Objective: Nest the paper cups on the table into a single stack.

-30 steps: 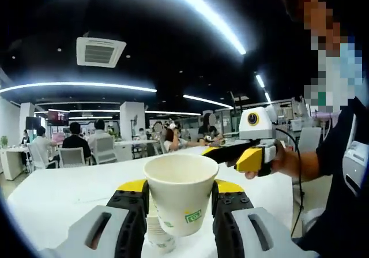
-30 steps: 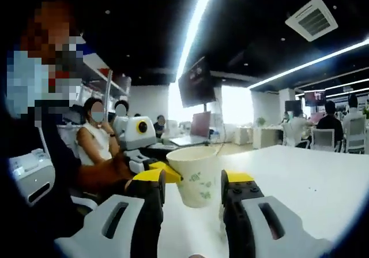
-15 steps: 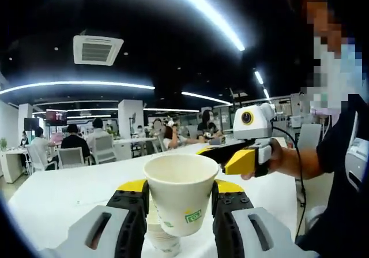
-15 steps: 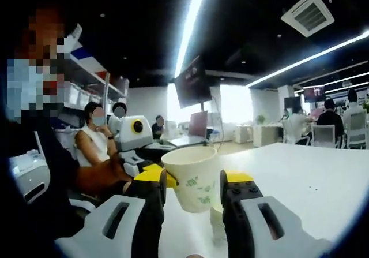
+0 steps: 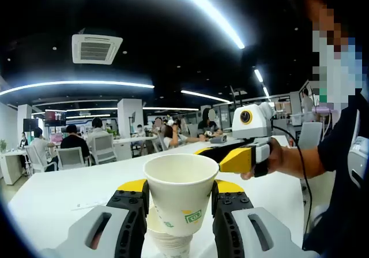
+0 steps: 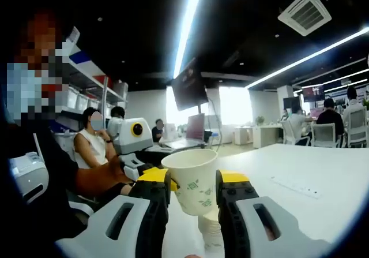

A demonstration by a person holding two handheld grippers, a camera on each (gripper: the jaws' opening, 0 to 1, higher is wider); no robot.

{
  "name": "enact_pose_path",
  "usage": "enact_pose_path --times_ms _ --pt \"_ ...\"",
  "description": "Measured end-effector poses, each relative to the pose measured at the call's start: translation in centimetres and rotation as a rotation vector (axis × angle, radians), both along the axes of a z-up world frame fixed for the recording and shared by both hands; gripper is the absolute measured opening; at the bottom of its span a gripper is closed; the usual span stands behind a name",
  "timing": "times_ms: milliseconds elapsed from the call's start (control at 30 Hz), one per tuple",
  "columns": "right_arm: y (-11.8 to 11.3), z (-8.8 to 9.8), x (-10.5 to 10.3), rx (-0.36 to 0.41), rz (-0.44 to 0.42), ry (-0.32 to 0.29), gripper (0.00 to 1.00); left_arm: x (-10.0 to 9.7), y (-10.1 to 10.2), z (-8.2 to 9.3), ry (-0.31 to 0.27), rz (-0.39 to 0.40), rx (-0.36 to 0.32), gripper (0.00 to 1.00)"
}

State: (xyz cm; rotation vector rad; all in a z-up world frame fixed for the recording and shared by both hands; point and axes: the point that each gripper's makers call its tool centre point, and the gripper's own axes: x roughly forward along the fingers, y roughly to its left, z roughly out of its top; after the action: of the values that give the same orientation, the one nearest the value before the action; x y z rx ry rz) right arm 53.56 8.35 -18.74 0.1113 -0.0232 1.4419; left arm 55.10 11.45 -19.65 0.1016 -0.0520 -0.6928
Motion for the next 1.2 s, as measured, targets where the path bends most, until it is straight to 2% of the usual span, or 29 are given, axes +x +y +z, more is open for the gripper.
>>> enact_pose_path --times_ms 633,1200 --pt "0.5 -0.9 2.4 0.007 -0.013 0.009 0.29 2.9 0.1 -1.0 0.015 -0.019 -0.004 0.46" --pt "0.3 -2.9 3.7 -0.015 -0.017 0.046 0.29 4.1 0.1 -3.2 0.053 -0.024 0.003 0.46"
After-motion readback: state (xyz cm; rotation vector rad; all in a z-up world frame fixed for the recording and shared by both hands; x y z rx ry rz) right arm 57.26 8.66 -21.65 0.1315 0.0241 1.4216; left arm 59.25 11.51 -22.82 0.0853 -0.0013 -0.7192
